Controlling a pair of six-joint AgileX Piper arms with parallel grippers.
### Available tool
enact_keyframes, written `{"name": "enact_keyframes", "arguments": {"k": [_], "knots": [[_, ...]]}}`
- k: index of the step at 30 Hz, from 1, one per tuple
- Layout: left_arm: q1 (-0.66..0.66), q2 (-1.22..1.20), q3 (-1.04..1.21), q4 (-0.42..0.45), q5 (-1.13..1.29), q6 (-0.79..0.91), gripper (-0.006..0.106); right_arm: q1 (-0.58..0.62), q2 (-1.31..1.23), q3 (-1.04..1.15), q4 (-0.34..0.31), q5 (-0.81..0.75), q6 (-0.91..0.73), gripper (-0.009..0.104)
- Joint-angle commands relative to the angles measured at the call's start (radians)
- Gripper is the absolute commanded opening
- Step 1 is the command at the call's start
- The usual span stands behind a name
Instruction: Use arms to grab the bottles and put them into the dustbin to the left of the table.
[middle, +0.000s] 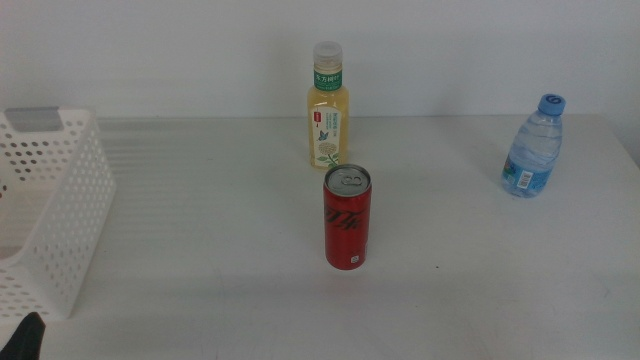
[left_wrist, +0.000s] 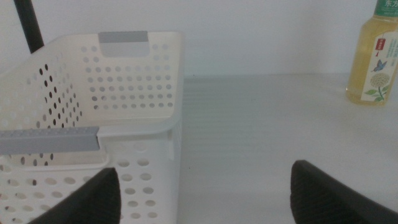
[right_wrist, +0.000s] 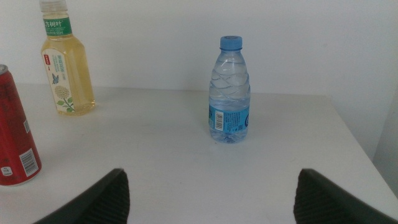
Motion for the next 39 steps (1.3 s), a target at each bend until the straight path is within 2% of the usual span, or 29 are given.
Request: {"name": "enact_keyframes", "arguments": {"k": [1,10,27,39], "knots": [[-0.002,-0.014,0.004,-0.016,-0.081,-0.024,0.089,-0.005,-0.027,-0.007,-0.007,-0.076,-0.01,0.077],[-0.046,0.115,-0.005,-0.016,-0.221,-0.035,0.089,-0.005,-0.027,-0.007,-0.007,-0.076,-0.01,0.077],[-0.448,0.706,-0.008,-0.011,-0.835,-0.033,0.089,-0.005,-0.027,-0.007,-0.007,-0.076,-0.01,0.077],[-0.675,1.038,-0.005,-0.011,-1.136,-0.037,0.089,-0.005,-0.027,-0.007,-0.007,-0.076,-0.01,0.077]]}}
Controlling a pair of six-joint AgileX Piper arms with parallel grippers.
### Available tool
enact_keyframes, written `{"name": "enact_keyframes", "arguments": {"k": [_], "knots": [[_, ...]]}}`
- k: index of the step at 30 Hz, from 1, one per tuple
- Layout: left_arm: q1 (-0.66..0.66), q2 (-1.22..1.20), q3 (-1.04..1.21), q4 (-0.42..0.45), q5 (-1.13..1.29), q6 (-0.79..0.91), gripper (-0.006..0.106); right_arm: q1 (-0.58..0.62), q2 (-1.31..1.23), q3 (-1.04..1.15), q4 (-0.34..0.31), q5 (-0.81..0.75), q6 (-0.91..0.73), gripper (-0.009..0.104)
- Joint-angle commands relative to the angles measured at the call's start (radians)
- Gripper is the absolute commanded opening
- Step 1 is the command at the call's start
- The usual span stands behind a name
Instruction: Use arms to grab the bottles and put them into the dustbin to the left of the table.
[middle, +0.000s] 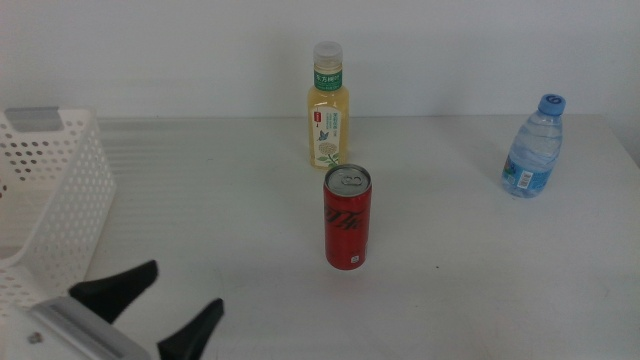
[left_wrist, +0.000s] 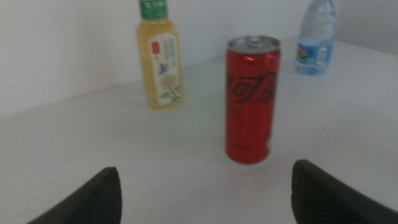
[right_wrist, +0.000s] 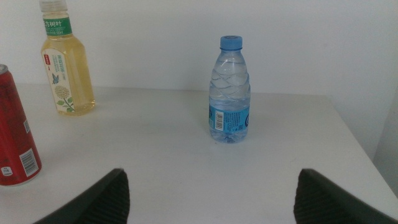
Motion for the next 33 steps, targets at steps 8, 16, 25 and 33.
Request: {"name": "enact_keyframes", "arguments": {"k": [8,16,25,33], "knots": [[-0.121,0.25,-0.004,-0.011,-0.298,-0.022,0.089,-0.005,-0.027,-0.007,-0.007,-0.076,-0.01,0.077],[-0.131,0.419,0.008,0.0,-0.47,-0.055,0.089,-0.005,-0.027,-0.007,-0.007,-0.076,-0.01,0.077],[-0.131,0.439,0.008,0.005,-0.47,-0.083,0.089,-0.005,-0.027,-0.007,-0.007,-0.076,-0.01,0.077],[-0.131,0.439,0.007,0.004,-0.47,-0.12,0.089,-0.005,-0.027,-0.007,-0.007,-0.076,-0.01,0.077]]}}
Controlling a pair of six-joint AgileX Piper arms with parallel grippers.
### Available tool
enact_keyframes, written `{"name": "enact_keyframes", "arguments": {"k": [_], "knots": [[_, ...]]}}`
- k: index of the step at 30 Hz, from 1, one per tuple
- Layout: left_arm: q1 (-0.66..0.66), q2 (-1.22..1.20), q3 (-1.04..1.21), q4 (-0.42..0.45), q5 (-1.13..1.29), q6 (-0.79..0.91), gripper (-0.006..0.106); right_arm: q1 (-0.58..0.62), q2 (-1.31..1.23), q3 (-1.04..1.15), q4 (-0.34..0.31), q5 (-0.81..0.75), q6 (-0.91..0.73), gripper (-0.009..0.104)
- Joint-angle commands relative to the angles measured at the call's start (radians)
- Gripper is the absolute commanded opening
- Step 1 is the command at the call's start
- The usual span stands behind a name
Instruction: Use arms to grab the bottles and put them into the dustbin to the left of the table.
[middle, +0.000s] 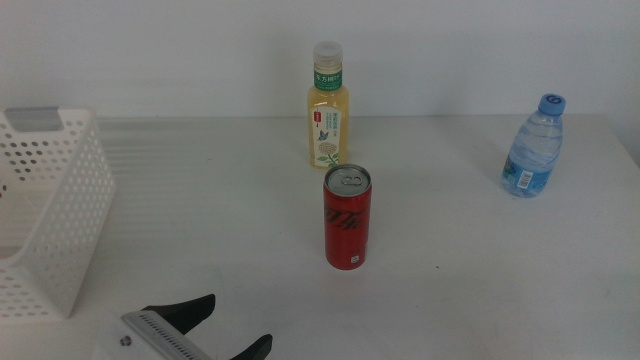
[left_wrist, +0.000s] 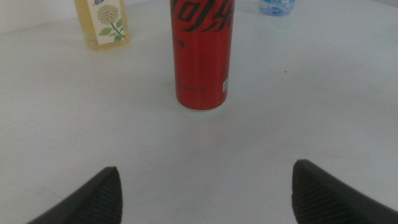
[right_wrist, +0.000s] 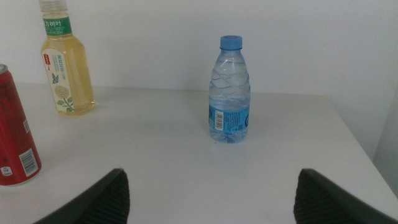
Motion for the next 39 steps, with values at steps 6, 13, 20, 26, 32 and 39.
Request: {"name": "enact_keyframes", "arguments": {"k": [6,13,20,26,32,39], "knots": [[-0.003,-0.015,-0.022,0.04,-0.18,-0.024,0.089,-0.005,-0.027,-0.007,-0.007,-0.076,-0.01,0.077],[-0.003,-0.014,-0.119,0.016,-0.11,-0.01,0.089,-0.005,-0.027,-0.007,-0.007,-0.076,-0.01,0.077],[-0.002,-0.014,-0.203,-0.018,-0.025,-0.002,0.089,-0.005,-0.027,-0.007,-0.007,-0.076,-0.01,0.077],[-0.002,0.036,-0.282,-0.018,0.023,0.009,0.089,-0.005,-0.027,-0.007,-0.007,-0.076,-0.01,0.077],[-0.002,0.148,-0.344,-0.016,-0.049,-0.011,0.089,-0.005,-0.027,-0.007,-0.007,-0.076,-0.01,0.077],[0.026,0.25,-0.415,0.015,-0.075,-0.057,0.089,-0.005,-0.027,-0.007,-0.007,-0.076,-0.01,0.077]]}}
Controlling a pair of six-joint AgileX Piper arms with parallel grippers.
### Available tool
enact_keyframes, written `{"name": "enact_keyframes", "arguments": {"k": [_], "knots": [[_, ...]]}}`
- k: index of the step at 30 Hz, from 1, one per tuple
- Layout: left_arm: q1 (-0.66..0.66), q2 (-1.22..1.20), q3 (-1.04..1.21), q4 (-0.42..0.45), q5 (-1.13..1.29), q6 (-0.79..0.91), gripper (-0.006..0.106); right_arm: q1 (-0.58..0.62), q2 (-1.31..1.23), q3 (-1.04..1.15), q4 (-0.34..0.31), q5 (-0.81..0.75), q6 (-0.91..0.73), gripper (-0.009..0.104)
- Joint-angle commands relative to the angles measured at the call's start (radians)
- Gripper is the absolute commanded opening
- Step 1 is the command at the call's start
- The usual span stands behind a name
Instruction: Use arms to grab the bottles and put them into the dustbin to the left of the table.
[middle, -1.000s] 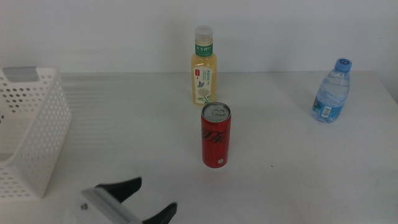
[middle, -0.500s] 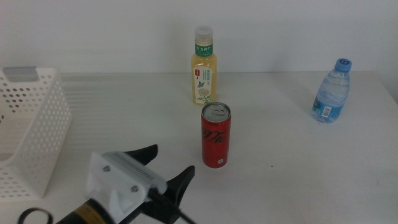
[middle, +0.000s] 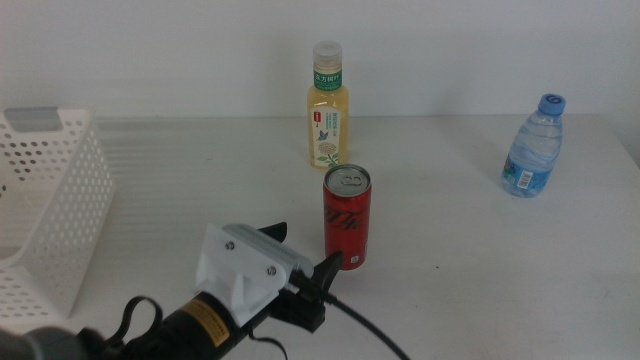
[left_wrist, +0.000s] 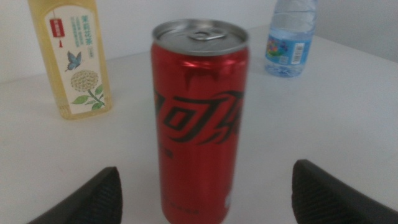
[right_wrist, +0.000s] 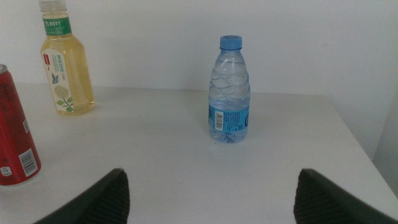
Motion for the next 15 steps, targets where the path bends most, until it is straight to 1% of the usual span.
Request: {"name": "enact_keyframes", "arguments": {"k": [1,5,8,10,15], "knots": [[0.026,-0.004,-0.044,0.034,-0.088,-0.044,0.089,-0.005,-0.027,-0.007,-0.007,-0.076,-0.01,0.077],[0.087,0.034,-0.084,0.137,-0.087,-0.098,0.089,-0.005,-0.027,-0.007,-0.007,-0.076,-0.01,0.077],[0.111,0.064,-0.118,0.195,-0.085,-0.123,0.089,-0.005,-0.027,-0.007,-0.007,-0.076,-0.01,0.077],[0.114,0.083,-0.142,0.213,-0.083,-0.132,0.089,-0.005,-0.027,-0.007,-0.007,-0.076,-0.01,0.077],[0.114,0.133,-0.204,0.22,-0.068,-0.147,0.089,-0.005,-0.027,-0.007,-0.007,-0.076,-0.01,0.077]]}}
